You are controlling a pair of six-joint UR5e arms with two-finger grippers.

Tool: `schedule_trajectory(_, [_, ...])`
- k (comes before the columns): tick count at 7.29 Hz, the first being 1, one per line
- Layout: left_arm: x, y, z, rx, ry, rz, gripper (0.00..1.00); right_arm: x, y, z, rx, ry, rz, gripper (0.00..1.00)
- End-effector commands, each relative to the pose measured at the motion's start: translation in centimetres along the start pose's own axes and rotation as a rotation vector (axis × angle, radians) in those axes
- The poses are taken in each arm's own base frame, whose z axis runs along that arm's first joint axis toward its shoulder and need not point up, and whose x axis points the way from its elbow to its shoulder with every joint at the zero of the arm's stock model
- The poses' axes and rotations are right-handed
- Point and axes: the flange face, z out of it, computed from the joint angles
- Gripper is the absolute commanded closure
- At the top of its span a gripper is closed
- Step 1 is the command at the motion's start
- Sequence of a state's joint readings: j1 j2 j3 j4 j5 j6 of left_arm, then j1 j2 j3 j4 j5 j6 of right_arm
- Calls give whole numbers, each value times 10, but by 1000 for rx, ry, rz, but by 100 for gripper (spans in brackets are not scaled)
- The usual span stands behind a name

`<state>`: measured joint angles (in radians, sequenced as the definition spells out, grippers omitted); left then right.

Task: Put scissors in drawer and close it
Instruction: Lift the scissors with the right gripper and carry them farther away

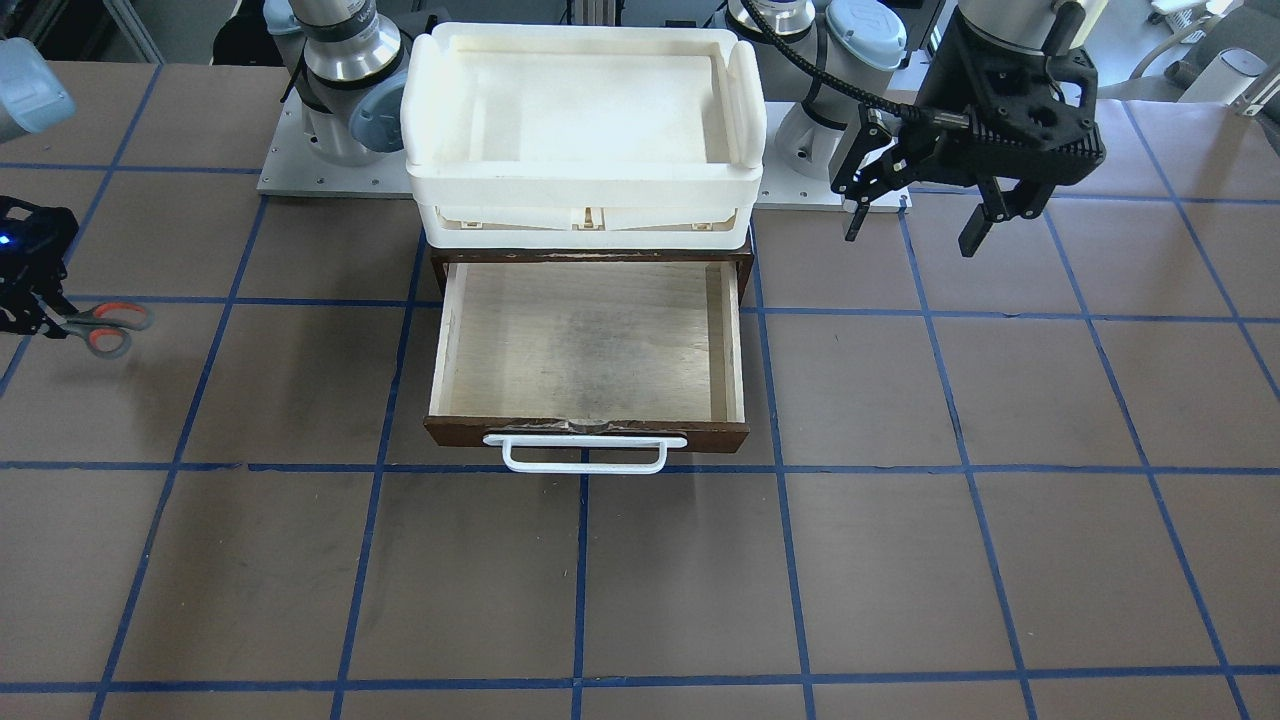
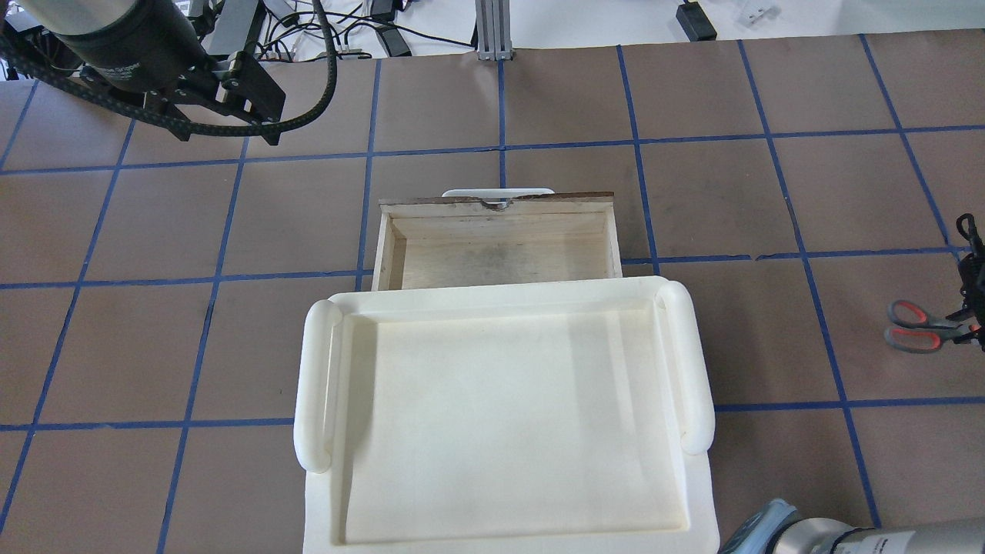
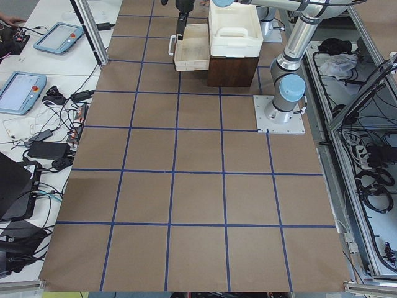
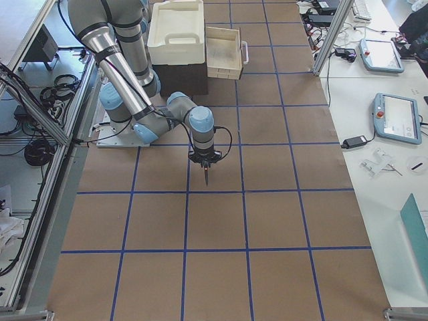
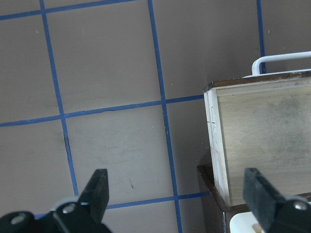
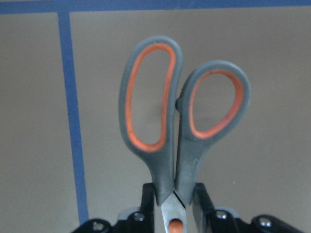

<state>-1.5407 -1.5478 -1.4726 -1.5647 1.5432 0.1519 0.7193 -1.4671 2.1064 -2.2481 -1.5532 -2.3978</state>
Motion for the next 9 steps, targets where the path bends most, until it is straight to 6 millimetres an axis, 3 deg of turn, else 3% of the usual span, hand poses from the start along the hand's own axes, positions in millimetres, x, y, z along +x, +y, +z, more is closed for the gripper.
schedule_trajectory(1, [0,1,-1,1,-3,2,0,50,-2,-76,-16,21,-57,93])
schedule_trajectory(2, [0,0,-1,1,-2,1,0,74,-10,-121,-7,18,-51,95])
schedule_trajectory(3, [0,0,-1,1,-2,1,0,96,-33,-157,-3,11,-40,95])
schedule_trajectory(5, [0,0,-1,1,-2,1,0,124,-96,-203,-17,47,-60,97])
schedule_trajectory(7, [0,0,-1,1,-2,1,0,133,-185,-228,-7,48,-75,97])
schedule_trajectory(9, [0,0,-1,1,-2,-1,0,136,-271,-229,11,49,-106,97])
